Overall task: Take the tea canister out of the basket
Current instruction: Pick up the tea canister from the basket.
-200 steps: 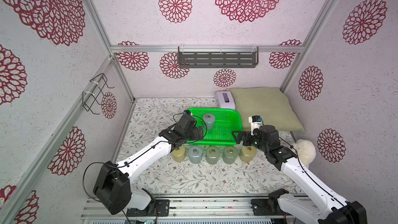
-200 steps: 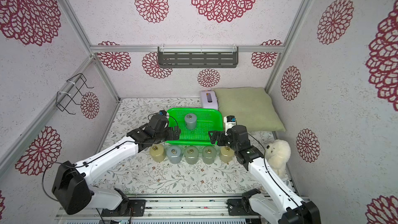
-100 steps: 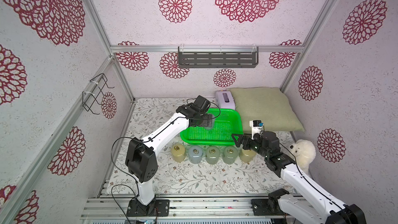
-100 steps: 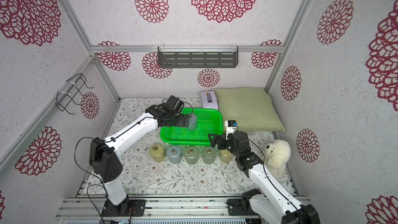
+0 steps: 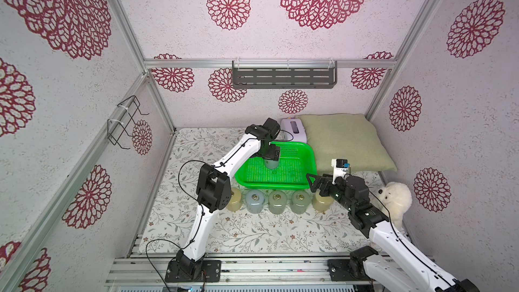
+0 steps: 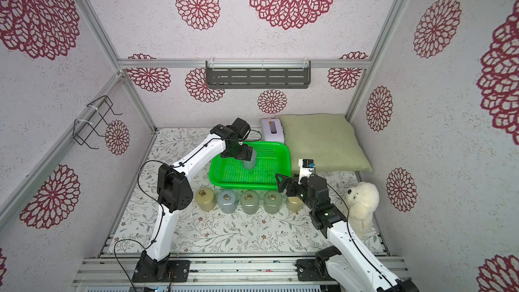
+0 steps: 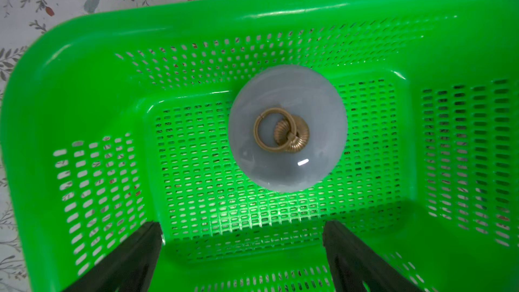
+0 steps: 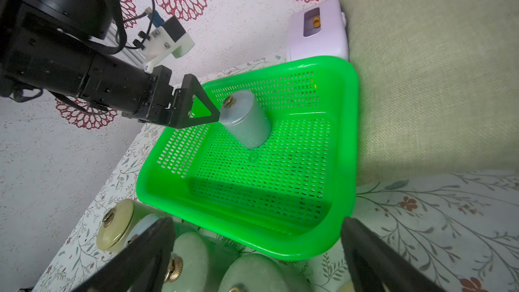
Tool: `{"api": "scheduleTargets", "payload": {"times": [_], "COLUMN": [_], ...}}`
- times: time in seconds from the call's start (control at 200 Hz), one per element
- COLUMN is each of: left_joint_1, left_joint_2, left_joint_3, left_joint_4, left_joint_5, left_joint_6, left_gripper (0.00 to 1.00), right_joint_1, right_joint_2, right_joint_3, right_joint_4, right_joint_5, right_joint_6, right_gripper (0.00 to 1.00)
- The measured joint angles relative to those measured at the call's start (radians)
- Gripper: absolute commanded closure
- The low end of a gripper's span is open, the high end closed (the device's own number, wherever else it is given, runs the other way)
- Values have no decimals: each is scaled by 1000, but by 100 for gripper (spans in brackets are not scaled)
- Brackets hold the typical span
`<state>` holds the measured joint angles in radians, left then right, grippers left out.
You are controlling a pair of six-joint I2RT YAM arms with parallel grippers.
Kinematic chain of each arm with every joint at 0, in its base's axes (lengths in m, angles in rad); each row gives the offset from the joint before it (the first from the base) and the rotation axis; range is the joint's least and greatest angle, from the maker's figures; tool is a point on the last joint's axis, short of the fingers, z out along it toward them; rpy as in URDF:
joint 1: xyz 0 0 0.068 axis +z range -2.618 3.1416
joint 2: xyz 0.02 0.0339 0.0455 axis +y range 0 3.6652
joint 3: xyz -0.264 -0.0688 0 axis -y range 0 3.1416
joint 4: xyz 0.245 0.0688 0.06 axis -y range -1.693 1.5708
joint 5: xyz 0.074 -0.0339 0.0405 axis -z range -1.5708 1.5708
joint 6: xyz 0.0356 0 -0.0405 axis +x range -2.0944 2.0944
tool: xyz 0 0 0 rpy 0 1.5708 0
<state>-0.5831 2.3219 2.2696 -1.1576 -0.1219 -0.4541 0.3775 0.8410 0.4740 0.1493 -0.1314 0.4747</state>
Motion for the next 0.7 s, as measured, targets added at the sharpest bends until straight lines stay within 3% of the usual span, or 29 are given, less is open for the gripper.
{"api": "scheduleTargets", "payload": {"times": [0.701], "left_joint_1": [-2], "left_joint_2": [91], "left_joint_3": [24], "left_joint_4": [170], "left_joint_5": [43], "left_joint_6": [113], "left_gripper": [3], "right_joint_1": [0], "right_joint_2": [45], "right_joint_3": [-4], "right_joint_4": [12], "right_joint_5": [7], "right_joint_6": [0], "right_gripper": [1]}}
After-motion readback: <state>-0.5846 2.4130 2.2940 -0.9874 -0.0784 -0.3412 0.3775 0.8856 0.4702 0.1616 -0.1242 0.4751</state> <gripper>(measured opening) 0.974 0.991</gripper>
